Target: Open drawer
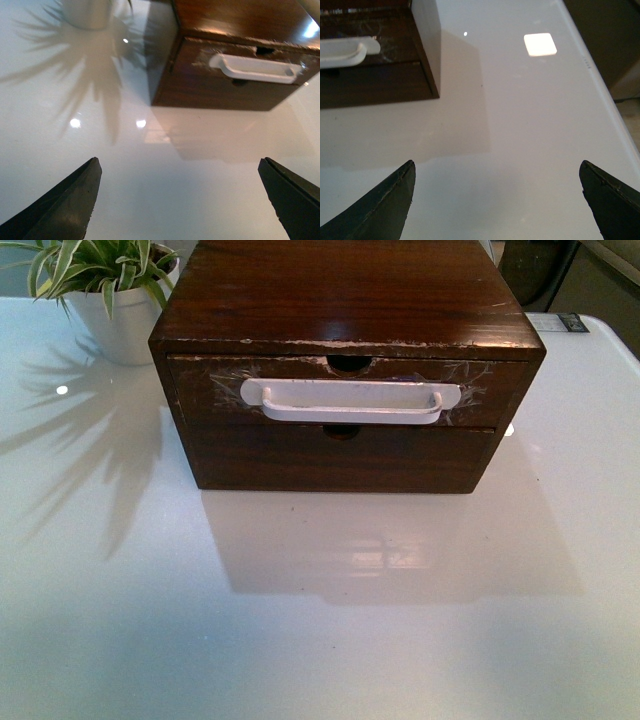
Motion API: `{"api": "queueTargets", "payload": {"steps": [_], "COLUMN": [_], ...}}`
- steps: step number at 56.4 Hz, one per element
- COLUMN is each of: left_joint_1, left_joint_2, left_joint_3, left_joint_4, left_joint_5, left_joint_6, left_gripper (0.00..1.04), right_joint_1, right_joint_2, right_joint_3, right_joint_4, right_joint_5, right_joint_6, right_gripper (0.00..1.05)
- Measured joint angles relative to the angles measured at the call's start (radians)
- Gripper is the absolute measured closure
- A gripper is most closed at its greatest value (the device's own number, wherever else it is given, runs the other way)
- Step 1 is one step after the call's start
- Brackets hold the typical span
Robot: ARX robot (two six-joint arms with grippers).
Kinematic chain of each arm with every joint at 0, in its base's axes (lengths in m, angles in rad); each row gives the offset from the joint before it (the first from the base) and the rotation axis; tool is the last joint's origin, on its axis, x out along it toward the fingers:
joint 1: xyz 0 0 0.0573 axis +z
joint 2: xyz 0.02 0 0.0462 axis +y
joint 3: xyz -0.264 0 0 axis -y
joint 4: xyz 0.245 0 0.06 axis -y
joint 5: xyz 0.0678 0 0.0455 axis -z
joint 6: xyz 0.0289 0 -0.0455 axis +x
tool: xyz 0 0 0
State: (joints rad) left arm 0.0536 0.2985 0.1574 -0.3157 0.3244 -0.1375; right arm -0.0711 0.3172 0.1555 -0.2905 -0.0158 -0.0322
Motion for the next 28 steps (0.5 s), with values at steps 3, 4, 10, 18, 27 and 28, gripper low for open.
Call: {"api": "queueTargets", "payload": {"steps": [3,4,10,18,27,28], "left_joint_1": [-0.01,-0.012,-0.045,-0.096,-0.173,-0.181], "left_joint_2": [0.056,0.068,0.213,0.461,0.822,0.861], "left_joint_3": [0.011,0.014,0.045,0.089,0.186,0.199], "left_joint_4": [0.04,0.05,0.194,0.437,0.719,0.739], "left_joint_5": [0.019,0.023,0.066,0.111,0.187,0.199], "left_joint_6": [0.009,0.012,0.08,0.196,0.365,0.389], "left_gripper": [0.08,0.08,0.08,0.08,0.08,0.08], "right_joint_1": [-0.021,-0.026,-0.055,-0.057,0.002,0.007], "right_joint_2": [0.058,0.069,0.18,0.403,0.727,0.747], "right_joint_3": [0.005,0.006,0.009,0.019,0.068,0.072], "right_joint_4": [0.04,0.05,0.174,0.374,0.566,0.578], "right_joint_5": [-0.045,-0.053,-0.118,-0.203,-0.267,-0.269], "right_joint_6": [-0.064,-0.078,-0.233,-0.49,-0.769,-0.784], "right_gripper": [0.09,0.09,0.09,0.09,0.09,0.09]}}
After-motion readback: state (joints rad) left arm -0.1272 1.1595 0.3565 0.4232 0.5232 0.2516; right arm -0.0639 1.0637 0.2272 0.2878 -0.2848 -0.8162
